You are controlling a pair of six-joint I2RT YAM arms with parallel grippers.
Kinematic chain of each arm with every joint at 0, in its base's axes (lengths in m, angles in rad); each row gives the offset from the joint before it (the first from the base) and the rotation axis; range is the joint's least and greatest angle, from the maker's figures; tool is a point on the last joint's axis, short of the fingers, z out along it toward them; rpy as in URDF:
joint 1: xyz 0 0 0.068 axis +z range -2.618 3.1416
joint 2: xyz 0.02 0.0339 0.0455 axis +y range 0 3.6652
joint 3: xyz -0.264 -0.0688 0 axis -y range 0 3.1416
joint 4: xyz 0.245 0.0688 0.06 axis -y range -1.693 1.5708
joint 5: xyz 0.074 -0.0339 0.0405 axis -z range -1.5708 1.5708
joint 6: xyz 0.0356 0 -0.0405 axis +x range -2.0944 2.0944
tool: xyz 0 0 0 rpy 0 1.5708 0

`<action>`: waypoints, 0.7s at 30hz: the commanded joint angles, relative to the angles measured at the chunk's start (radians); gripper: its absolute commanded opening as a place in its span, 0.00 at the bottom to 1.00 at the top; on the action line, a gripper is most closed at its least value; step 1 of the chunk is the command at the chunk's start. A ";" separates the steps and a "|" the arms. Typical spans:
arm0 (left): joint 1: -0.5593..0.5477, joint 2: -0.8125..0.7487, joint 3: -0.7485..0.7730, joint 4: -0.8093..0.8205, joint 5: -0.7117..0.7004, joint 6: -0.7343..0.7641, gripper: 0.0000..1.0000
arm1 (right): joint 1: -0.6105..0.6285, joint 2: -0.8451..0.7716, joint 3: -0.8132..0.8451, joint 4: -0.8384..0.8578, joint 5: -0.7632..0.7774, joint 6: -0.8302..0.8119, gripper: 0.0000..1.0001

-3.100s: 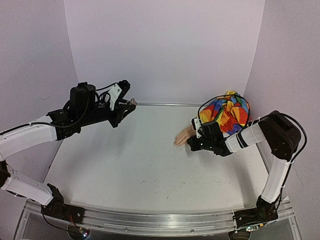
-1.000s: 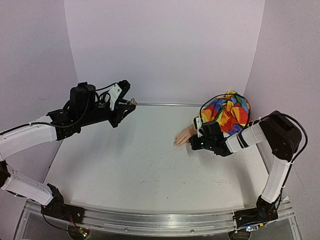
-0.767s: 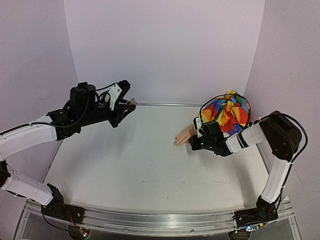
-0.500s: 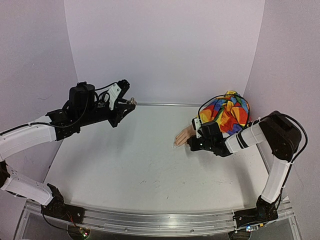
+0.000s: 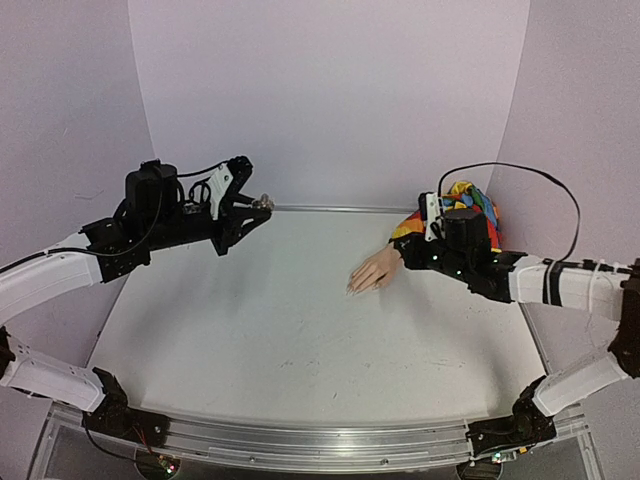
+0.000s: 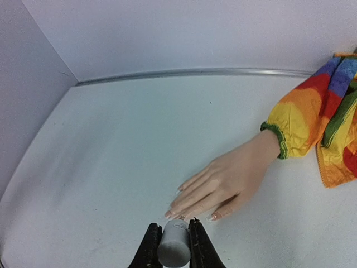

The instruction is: Paint the nails

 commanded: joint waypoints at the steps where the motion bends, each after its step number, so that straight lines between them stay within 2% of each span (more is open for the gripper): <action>1: 0.003 -0.017 0.048 -0.013 0.228 0.004 0.00 | 0.003 -0.136 0.016 -0.117 -0.114 0.008 0.00; 5: -0.009 0.016 0.072 -0.018 0.325 -0.007 0.00 | 0.013 -0.232 0.033 -0.128 -0.323 0.003 0.00; 7: -0.022 0.029 0.091 -0.046 0.349 -0.027 0.00 | 0.057 -0.244 0.081 -0.166 -0.395 -0.002 0.00; 10: -0.033 0.005 0.100 -0.136 0.388 -0.017 0.00 | 0.158 -0.236 0.177 -0.243 -0.410 -0.013 0.00; 14: -0.061 -0.064 0.038 -0.229 0.358 0.096 0.00 | 0.268 -0.209 0.284 -0.289 -0.447 0.002 0.00; 17: -0.085 -0.104 -0.035 -0.230 0.334 0.188 0.00 | 0.331 -0.179 0.337 -0.277 -0.451 0.017 0.00; 21: -0.092 -0.104 -0.072 -0.227 0.261 0.215 0.00 | 0.397 -0.129 0.409 -0.270 -0.423 0.020 0.00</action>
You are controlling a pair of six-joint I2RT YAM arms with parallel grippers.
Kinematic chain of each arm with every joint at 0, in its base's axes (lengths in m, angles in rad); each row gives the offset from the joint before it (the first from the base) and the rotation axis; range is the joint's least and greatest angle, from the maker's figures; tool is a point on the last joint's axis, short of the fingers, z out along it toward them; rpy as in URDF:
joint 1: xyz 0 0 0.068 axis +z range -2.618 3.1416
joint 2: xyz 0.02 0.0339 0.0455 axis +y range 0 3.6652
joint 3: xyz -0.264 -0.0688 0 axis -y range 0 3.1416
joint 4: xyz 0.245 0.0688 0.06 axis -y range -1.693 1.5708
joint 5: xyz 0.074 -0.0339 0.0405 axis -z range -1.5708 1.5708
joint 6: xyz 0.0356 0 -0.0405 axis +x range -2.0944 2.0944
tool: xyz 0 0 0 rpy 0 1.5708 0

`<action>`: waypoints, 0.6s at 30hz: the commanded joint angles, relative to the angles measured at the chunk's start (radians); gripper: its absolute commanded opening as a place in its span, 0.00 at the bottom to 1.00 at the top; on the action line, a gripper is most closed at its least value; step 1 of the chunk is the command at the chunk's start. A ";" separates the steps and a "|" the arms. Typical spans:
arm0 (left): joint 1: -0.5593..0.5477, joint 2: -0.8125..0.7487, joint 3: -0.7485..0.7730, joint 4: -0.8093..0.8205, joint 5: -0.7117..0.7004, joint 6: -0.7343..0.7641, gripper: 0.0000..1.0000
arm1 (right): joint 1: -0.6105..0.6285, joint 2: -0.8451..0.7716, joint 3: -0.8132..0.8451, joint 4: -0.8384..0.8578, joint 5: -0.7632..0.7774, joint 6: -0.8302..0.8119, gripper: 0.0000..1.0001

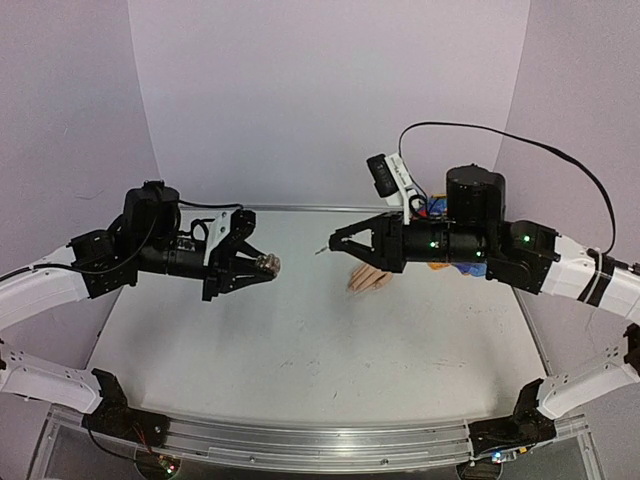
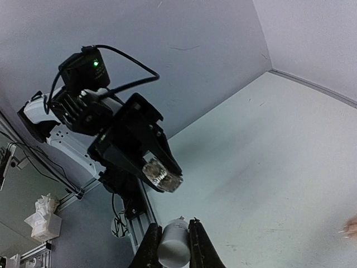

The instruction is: Paint the nails

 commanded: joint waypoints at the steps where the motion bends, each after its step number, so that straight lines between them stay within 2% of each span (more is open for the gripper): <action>1: -0.006 -0.015 -0.029 -0.001 -0.070 0.086 0.00 | 0.060 0.062 0.096 0.013 -0.003 0.016 0.00; 10: -0.009 0.017 -0.028 -0.002 -0.148 0.083 0.00 | 0.137 0.215 0.246 -0.084 0.135 -0.012 0.00; 18: -0.009 0.035 -0.024 -0.005 -0.145 0.081 0.00 | 0.159 0.239 0.277 -0.084 0.216 -0.026 0.00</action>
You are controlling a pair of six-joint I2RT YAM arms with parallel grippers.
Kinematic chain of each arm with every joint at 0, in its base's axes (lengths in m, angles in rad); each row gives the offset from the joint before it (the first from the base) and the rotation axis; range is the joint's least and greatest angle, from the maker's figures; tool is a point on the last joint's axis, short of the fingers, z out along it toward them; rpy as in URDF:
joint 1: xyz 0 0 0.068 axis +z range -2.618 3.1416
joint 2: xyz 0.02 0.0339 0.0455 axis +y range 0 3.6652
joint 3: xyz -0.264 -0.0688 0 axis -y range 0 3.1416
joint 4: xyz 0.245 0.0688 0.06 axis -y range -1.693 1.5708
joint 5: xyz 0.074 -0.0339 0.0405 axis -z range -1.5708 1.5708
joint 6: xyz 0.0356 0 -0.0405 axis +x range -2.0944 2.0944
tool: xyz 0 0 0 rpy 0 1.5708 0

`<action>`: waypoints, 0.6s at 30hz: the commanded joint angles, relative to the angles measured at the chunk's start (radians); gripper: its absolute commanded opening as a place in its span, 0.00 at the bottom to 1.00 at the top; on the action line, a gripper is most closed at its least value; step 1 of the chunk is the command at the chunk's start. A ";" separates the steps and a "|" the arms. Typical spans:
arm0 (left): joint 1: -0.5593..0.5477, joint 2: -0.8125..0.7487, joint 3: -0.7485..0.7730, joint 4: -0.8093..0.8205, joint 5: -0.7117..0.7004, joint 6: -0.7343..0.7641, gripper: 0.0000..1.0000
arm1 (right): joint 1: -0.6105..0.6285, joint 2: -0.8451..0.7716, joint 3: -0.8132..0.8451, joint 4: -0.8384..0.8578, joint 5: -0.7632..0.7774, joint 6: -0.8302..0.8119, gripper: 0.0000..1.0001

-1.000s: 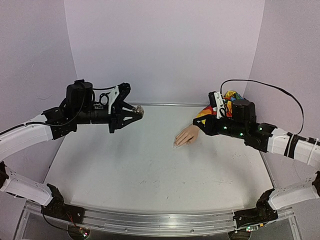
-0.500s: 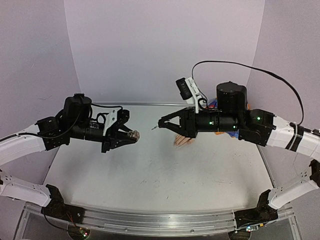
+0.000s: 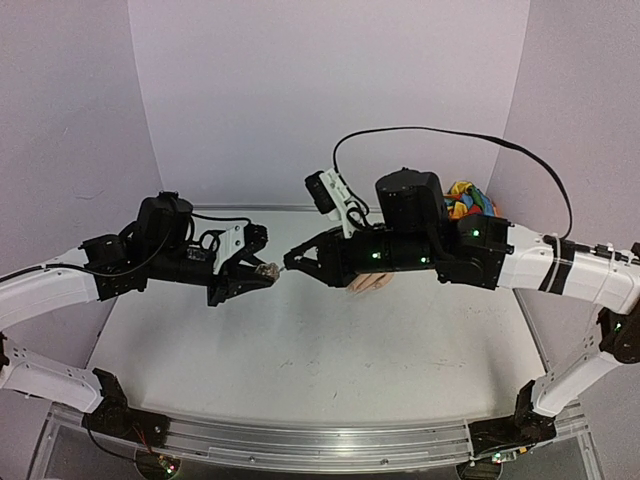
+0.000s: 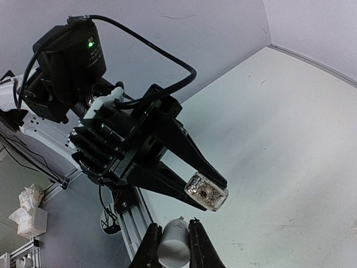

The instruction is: Paint the nails

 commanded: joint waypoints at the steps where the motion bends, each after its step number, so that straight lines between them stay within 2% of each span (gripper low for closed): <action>1: -0.002 0.001 0.022 0.023 -0.004 0.011 0.00 | 0.008 -0.007 0.063 0.021 0.062 -0.022 0.00; 18: -0.004 0.000 0.028 0.014 0.008 0.008 0.00 | 0.010 0.055 0.102 0.018 0.073 -0.035 0.00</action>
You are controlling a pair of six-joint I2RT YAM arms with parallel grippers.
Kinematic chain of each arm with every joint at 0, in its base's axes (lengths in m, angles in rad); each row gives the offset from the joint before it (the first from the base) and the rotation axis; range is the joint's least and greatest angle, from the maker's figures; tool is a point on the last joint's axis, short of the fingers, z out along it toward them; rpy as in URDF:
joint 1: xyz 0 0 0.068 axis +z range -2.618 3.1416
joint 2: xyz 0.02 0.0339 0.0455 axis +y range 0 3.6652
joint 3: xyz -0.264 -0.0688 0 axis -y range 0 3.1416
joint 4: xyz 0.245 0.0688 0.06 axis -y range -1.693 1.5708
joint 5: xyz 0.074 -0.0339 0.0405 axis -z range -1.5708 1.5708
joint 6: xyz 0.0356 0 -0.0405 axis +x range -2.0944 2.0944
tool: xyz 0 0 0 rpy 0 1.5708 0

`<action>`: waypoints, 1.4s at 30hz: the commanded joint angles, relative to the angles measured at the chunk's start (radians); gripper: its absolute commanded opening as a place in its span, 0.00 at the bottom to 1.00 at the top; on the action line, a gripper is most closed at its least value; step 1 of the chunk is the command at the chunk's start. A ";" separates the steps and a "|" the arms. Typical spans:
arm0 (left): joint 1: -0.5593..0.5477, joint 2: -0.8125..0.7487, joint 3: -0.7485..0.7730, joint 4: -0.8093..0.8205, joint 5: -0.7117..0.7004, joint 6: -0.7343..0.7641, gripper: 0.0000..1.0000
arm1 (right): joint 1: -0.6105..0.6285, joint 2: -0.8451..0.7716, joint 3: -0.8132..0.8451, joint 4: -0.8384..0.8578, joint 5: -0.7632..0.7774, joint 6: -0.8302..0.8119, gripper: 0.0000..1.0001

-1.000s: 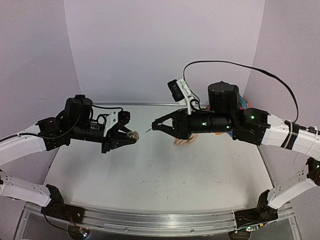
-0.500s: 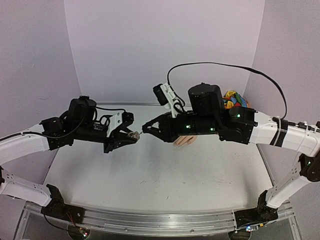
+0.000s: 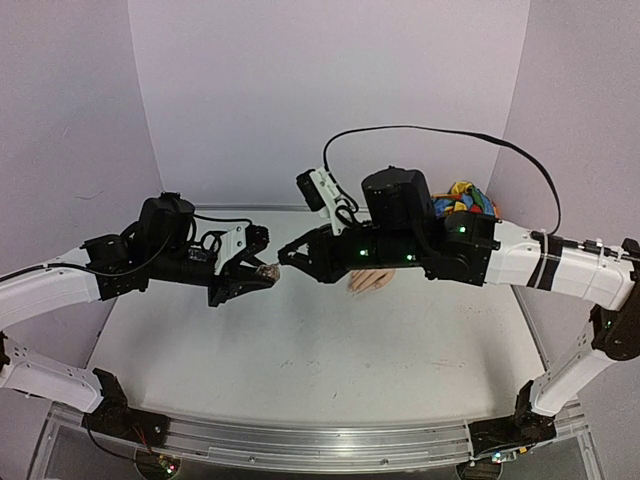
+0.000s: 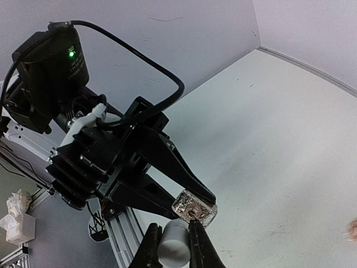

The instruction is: Paint the nails

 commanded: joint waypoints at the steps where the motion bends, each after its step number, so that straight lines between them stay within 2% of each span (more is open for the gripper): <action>1: -0.004 -0.009 0.028 0.014 0.012 0.008 0.00 | 0.005 0.000 0.046 0.031 0.021 -0.012 0.00; 33: -0.012 -0.020 0.029 0.011 0.014 0.010 0.00 | 0.008 0.079 0.069 -0.003 -0.009 -0.007 0.00; 42: -0.012 -0.022 0.031 0.011 0.010 0.008 0.00 | 0.021 0.015 -0.004 0.011 0.015 0.010 0.00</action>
